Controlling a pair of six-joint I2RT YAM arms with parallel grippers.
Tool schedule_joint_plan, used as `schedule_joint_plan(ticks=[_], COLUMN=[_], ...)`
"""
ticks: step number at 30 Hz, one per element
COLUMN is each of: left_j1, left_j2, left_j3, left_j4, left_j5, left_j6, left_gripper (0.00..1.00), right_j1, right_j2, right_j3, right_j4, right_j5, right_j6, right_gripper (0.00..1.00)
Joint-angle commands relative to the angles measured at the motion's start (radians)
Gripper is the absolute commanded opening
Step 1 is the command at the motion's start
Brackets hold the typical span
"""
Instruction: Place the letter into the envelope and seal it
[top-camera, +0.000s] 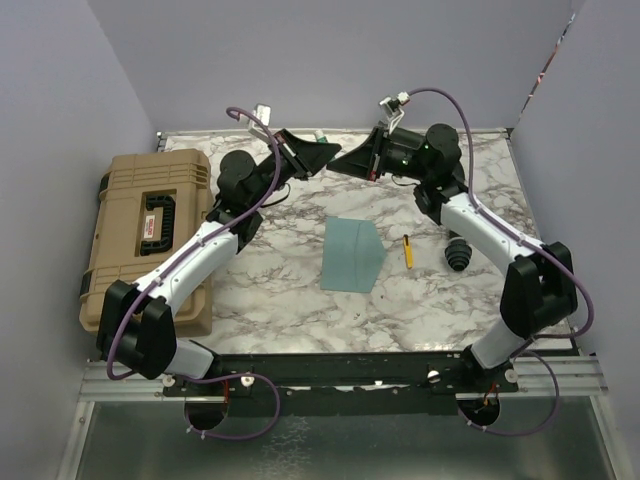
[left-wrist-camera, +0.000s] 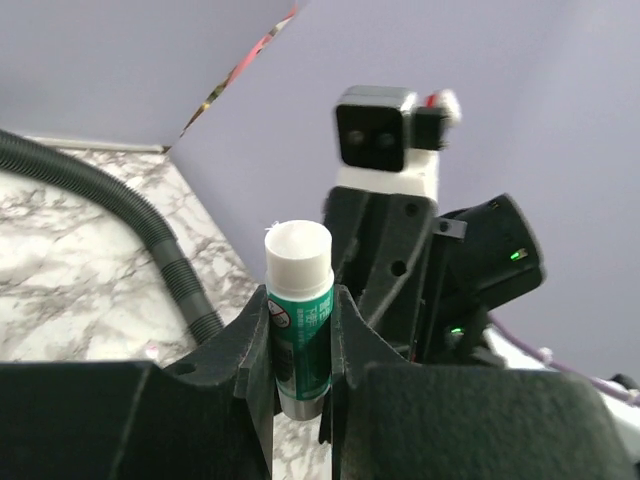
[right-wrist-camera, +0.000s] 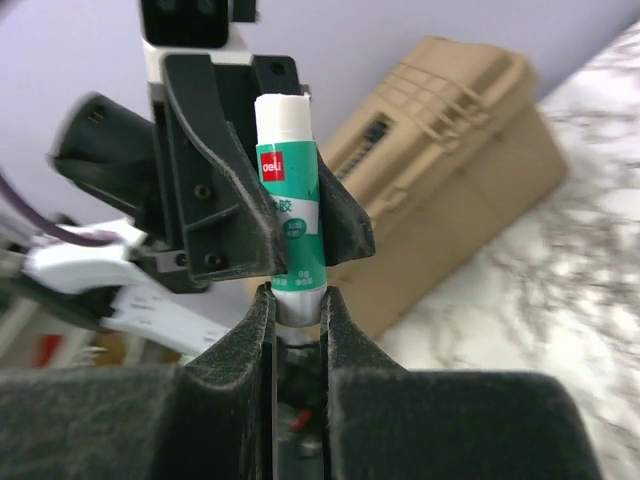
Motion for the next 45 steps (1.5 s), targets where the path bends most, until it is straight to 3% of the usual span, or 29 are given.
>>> schedule_joint_plan(ticks=[1,5,8,13,14,16,19,23,26,28,33,37,45], left_j1=[0.032,0.032,0.032,0.032,0.032,0.032,0.032,0.032,0.031,0.032,0.032,0.032,0.031], left_j2=[-0.043,-0.038,-0.027,-0.011,-0.009,0.001,0.008,0.004,0.007,0.009,0.005,0.005,0.002], left_j3=[0.051,0.062,0.066,0.07,0.069,0.071,0.07,0.072,0.079,0.081,0.082,0.083,0.074], left_j4=[0.087,0.139,0.175,0.208,0.209,0.185,0.129,0.076,0.049,0.043,0.042,0.042,0.042], left_j5=[-0.008,-0.014,-0.012,-0.028,-0.037,-0.052,-0.08,-0.115,-0.118,-0.117,-0.107,-0.099,-0.09], left_j6=[-0.017,-0.028,-0.038,-0.061,-0.068,-0.073,-0.07,-0.081,-0.103,-0.123,-0.116,-0.112,-0.117], left_gripper=[0.0,0.0,0.0,0.0,0.0,0.0,0.0,0.0,0.0,0.0,0.0,0.0,0.0], right_j1=[-0.064,-0.063,-0.061,-0.06,-0.062,-0.068,-0.069,-0.06,-0.014,0.023,0.097,0.152,0.19], right_j2=[0.074,0.155,0.185,0.194,0.187,0.169,0.113,-0.022,-0.112,-0.14,-0.174,-0.156,-0.124], right_j3=[0.007,-0.036,-0.062,-0.115,-0.128,-0.144,-0.136,-0.106,-0.062,-0.041,-0.068,-0.071,-0.095], right_j4=[0.431,0.785,0.925,1.019,1.013,0.975,0.765,0.285,-0.016,-0.098,-0.032,-0.001,0.168], right_j5=[-0.067,0.066,0.169,0.264,0.26,0.213,0.095,0.074,0.217,0.325,0.473,0.483,0.549], right_j6=[0.568,1.002,1.209,1.311,1.276,1.139,0.802,0.142,-0.317,-0.52,-0.834,-1.005,-1.076], right_gripper=[0.0,0.01,0.01,0.02,0.16,0.46,0.66,0.69,0.7,0.69,0.63,0.6,0.54])
